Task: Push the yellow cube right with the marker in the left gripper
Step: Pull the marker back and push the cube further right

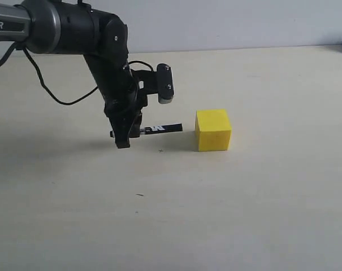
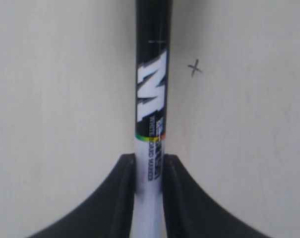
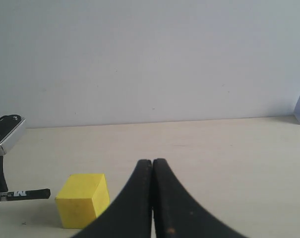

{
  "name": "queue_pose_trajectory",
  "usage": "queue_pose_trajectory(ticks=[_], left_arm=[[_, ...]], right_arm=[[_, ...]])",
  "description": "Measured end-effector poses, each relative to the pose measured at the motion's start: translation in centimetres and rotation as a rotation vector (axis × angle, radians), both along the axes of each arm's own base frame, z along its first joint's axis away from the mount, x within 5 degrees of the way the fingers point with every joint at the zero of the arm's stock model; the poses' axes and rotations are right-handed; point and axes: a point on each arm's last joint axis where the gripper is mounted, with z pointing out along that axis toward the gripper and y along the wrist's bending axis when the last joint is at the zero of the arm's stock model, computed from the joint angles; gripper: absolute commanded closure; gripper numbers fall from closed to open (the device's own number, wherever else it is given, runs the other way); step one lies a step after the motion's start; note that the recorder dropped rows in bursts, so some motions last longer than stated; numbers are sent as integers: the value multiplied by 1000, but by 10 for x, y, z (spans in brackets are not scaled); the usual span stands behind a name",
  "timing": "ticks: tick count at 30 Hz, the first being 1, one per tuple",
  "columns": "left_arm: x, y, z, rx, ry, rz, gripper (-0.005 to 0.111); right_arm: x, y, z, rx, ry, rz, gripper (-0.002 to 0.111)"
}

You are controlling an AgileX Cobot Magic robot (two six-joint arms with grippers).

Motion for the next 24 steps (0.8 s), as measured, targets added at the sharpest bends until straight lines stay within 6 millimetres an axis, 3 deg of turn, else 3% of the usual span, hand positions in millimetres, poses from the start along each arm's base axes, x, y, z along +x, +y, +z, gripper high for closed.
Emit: queue_pose_trajectory(ticks=[15, 24], left_arm=[[-1, 0, 2, 17, 9, -61, 107], [9, -5, 32, 17, 12, -68, 107]], right_arm=[[0, 0, 0, 0, 0, 0, 108], [0, 0, 0, 0, 0, 0, 108]])
